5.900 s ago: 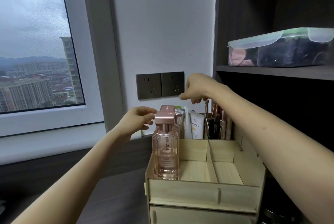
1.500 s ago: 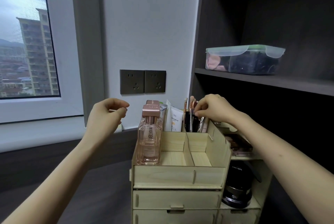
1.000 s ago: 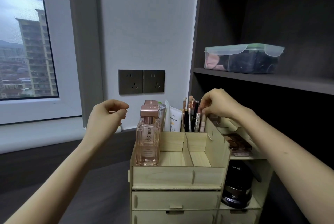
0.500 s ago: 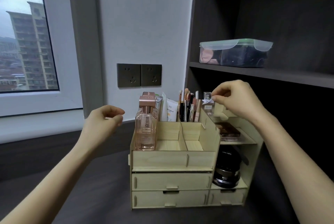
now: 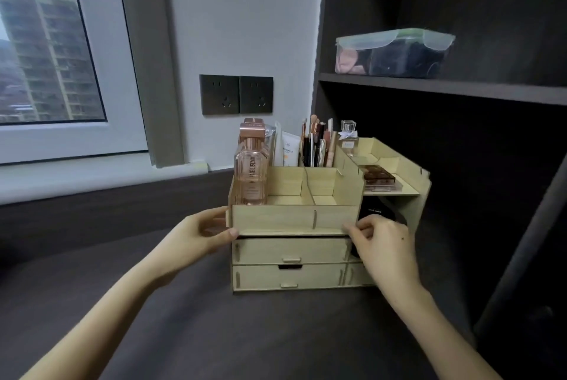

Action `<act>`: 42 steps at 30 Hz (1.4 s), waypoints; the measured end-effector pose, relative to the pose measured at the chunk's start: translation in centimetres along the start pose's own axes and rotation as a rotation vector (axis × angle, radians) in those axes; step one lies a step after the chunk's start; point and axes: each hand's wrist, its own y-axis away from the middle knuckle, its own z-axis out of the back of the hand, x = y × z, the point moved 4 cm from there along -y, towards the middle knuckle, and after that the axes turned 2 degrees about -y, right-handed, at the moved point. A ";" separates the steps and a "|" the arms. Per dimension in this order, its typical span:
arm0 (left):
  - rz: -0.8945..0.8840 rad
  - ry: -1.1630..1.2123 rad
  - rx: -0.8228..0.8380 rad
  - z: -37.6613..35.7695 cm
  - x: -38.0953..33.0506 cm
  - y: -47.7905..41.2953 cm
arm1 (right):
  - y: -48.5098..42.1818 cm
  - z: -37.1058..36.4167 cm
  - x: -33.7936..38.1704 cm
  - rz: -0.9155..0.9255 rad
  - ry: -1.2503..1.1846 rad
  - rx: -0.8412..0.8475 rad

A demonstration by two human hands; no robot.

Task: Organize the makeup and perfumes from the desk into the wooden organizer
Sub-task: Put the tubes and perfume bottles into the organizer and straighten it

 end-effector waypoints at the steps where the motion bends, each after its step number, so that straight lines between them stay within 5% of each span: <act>1: -0.020 -0.035 0.005 -0.4 0.2 0.1 | 0.3 -0.7 -0.2 -0.021 -0.014 0.012; 10: -0.022 0.122 -0.125 -2.3 2.8 0.0 | 1.1 -2.3 -0.6 -0.111 -0.099 -0.154; 42: -0.031 0.082 -0.430 -8.8 3.2 -7.4 | -11.1 -5.8 -6.3 -0.104 -0.251 0.123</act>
